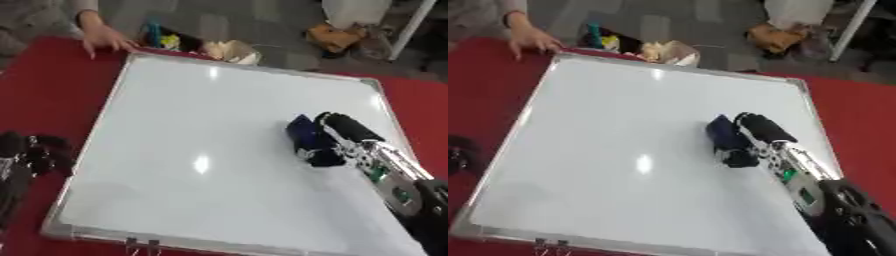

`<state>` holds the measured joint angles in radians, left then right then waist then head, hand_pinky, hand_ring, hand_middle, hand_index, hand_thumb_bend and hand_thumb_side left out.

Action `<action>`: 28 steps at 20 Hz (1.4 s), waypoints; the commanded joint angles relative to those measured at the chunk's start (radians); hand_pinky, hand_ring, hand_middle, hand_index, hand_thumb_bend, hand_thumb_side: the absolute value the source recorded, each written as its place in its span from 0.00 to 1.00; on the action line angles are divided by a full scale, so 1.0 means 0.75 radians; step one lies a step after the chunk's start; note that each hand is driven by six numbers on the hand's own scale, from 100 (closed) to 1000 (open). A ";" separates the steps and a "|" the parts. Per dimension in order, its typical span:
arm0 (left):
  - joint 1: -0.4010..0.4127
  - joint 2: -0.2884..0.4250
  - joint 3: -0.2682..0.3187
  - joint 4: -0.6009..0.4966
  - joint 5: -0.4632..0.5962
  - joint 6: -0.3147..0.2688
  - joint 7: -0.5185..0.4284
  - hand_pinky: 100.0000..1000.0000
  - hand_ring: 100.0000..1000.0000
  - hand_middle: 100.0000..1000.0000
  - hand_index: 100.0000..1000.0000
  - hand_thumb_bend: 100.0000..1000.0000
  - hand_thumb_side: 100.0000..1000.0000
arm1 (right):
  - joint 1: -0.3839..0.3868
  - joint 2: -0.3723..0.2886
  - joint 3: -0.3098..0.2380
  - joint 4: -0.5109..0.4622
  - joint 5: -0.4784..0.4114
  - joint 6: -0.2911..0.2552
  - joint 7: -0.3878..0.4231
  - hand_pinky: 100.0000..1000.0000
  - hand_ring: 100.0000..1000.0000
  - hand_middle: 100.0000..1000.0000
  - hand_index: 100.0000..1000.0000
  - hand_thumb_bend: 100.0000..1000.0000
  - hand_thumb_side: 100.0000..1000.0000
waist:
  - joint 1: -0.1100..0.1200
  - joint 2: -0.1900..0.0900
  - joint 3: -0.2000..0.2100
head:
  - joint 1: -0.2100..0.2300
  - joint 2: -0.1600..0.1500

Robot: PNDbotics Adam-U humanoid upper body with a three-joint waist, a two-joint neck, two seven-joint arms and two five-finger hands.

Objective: Wipe the whiteboard clean with a brush.

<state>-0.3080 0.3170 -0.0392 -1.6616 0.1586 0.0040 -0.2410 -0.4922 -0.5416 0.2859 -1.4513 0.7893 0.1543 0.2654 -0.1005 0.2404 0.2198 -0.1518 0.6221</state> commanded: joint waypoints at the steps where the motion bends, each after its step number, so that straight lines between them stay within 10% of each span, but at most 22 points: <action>1: -0.007 0.019 0.001 -0.018 0.005 0.000 0.000 0.43 0.48 0.52 0.62 0.68 0.91 | -0.009 -0.023 0.022 -0.113 0.018 -0.037 0.031 0.62 0.55 0.50 0.39 0.00 0.33 | 0.008 -0.029 -0.008 | -0.001 -0.003; 17: 0.027 0.013 0.007 -0.009 0.008 0.008 0.005 0.43 0.48 0.52 0.62 0.68 0.91 | 0.083 -0.036 0.148 -0.614 -0.006 -0.137 0.256 0.62 0.55 0.50 0.39 0.00 0.33 | 0.000 -0.070 -0.088 | 0.006 0.014; 28: 0.030 0.008 0.000 -0.005 0.013 0.008 0.000 0.43 0.48 0.52 0.62 0.68 0.91 | 0.051 0.045 0.262 -0.636 -0.019 -0.187 0.360 0.61 0.55 0.50 0.39 0.00 0.37 | 0.016 -0.092 -0.108 | -0.009 0.025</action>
<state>-0.2769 0.3158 -0.0391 -1.6551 0.1663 0.0102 -0.2383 -0.4396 -0.5085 0.4802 -1.9279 0.7731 0.0193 0.5299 -0.0947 0.1877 0.1381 -0.1536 0.6327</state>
